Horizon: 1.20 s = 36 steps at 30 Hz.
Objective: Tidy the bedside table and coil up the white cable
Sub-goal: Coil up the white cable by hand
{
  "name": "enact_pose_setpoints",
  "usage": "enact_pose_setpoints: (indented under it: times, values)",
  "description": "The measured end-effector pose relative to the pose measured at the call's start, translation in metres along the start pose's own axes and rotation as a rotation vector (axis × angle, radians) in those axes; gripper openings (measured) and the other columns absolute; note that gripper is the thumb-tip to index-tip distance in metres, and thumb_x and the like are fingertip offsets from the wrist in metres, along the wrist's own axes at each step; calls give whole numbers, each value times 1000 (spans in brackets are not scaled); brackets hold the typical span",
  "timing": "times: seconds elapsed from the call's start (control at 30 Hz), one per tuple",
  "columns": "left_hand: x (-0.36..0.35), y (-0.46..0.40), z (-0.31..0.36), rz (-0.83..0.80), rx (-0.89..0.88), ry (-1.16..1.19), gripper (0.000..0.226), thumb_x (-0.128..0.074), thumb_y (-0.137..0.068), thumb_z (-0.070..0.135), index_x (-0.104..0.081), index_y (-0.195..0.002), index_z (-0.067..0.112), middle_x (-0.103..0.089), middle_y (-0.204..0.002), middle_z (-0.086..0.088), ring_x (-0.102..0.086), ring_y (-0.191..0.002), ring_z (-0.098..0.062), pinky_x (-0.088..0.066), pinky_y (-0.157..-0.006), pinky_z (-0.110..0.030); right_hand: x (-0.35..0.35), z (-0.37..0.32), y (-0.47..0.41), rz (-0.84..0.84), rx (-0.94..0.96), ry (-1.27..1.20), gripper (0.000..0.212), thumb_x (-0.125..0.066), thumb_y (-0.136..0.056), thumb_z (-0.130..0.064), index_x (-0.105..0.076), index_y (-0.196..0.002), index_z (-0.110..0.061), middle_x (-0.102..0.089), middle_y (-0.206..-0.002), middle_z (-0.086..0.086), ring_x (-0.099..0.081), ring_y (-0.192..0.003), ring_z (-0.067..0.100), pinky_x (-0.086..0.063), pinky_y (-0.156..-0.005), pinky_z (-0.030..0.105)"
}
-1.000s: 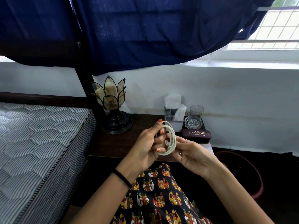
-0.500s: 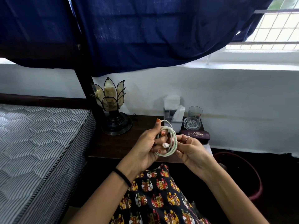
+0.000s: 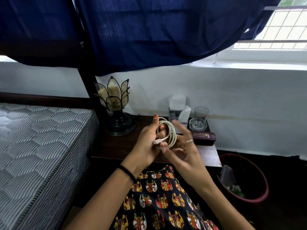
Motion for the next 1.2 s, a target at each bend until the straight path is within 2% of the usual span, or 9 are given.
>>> enact_pose_setpoints:
  times: [0.07, 0.17, 0.33, 0.47, 0.6, 0.77, 0.87, 1.0, 1.2]
  values:
    - [3, 0, 1, 47, -22, -58, 45, -47, -92, 48, -52, -67, 12, -49, -55, -3, -44, -38, -9, -32, -33, -16, -3, -4, -1, 21, 38, 211, 52, -65, -87, -11, -52, -124, -44, -63, -118, -4, -65, -104, 15, -56, -87, 41]
    - [2, -1, 4, 56, -77, -92, 44, -47, -93, 46, -53, -64, 13, -52, -59, -4, -48, -41, -8, -32, -33, -16, -3, -7, 0, 126, 54, 281, 48, -67, -85, -6, -59, -115, -43, -62, -120, -9, -64, -107, 11, -56, -87, 39]
    - [4, 0, 5, 24, -108, -158, 51, -43, -94, 47, -60, -55, 19, -43, -48, 4, -39, -39, -6, -33, -41, -20, -5, -11, 4, 204, 68, 423, 29, -72, -81, -20, -69, -104, -37, -32, -153, -5, -40, -134, 9, -48, -101, 42]
    - [10, -1, 2, 67, -100, -184, 51, -45, -94, 46, -67, -58, 19, -54, -63, -3, -48, -59, -16, -38, -56, -27, -11, -17, 3, 180, 78, 430, 16, -66, -86, -23, -70, -101, -29, -36, -146, -10, -38, -135, 21, -48, -97, 48]
    - [23, -7, 7, 115, -88, -70, 50, -43, -95, 47, -46, -55, 17, -31, -41, 7, -28, -33, -7, -27, -37, -15, -13, -29, 10, 118, 193, 247, 17, -57, -92, -23, -65, -107, -25, -49, -135, -13, -49, -127, 20, -49, -97, 45]
    - [37, -14, 11, 105, -75, 35, 48, -46, -93, 46, -44, -56, 17, -24, -40, 9, -21, -29, -4, -24, -31, -15, -1, -37, 23, 143, 235, 25, 20, -49, -96, -18, -60, -107, -30, -69, -110, -8, -64, -110, 13, -50, -92, 22]
    - [38, -15, 7, 79, -48, 26, 47, -49, -92, 46, -45, -55, 17, -24, -41, 10, -21, -30, -4, -25, -31, -15, 14, -29, 24, 240, 177, -153, 14, -49, -97, -11, -60, -101, -17, -70, -103, 6, -65, -105, 23, -53, -89, 29]
    - [38, -13, 1, 74, -66, -152, 42, -59, -88, 43, -46, -57, 17, -27, -42, 11, -23, -34, -3, -24, -33, -16, 40, -20, 13, 392, 54, -462, 13, -47, -96, -10, -59, -96, -13, -69, -94, 12, -65, -95, 26, -56, -83, 32]
    - [35, -10, 4, 103, -160, -513, 34, -72, -77, 44, -56, -67, 16, -31, -49, 9, -29, -42, -6, -27, -36, -19, 57, -19, 8, 452, 52, -497, 10, -48, -96, -12, -58, -98, -13, -64, -85, 13, -64, -84, 24, -57, -79, 30]
Point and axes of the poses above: each hand's wrist, its own y-axis away from the middle knuckle, its own x-axis out of the back of the hand, z = x × y, the point moved 7 cm from there along -y, towards the middle knuckle
